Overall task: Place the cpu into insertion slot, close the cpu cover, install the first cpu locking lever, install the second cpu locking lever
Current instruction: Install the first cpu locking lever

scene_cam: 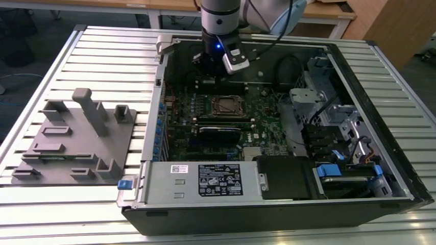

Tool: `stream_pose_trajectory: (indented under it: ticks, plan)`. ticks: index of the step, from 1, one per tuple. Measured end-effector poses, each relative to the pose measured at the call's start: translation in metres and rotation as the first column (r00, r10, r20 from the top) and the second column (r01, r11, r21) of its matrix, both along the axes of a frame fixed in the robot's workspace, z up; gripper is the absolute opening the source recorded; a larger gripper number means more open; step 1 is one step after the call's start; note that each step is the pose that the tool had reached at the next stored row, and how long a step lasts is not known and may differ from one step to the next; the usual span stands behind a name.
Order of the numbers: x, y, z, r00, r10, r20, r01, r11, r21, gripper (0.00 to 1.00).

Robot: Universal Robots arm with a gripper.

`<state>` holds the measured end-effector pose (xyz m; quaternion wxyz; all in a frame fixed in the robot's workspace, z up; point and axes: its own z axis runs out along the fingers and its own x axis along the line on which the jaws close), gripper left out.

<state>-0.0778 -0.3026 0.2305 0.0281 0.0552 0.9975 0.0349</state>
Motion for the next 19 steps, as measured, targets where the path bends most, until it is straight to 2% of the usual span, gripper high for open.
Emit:
stream_pose_trajectory:
  ticks: [3, 7, 13, 19]
  plan:
    - [0.0000, 0.0000, 0.0041, 1.0000, 0.001, 0.0000, -0.001, 1.0000, 0.0000, 0.10]
    - [0.0030, 0.0000, 0.0041, 1.0000, 0.007, 0.0000, -0.007, 1.0000, 0.0001, 0.10]
    - [0.0120, 0.0000, 0.0032, 0.9992, 0.041, 0.0000, -0.041, 0.9992, 0.0003, 0.10]
    - [0.0129, -0.0013, 0.0030, 0.9988, 0.048, -0.0002, -0.048, 0.9988, -0.0007, 0.10]
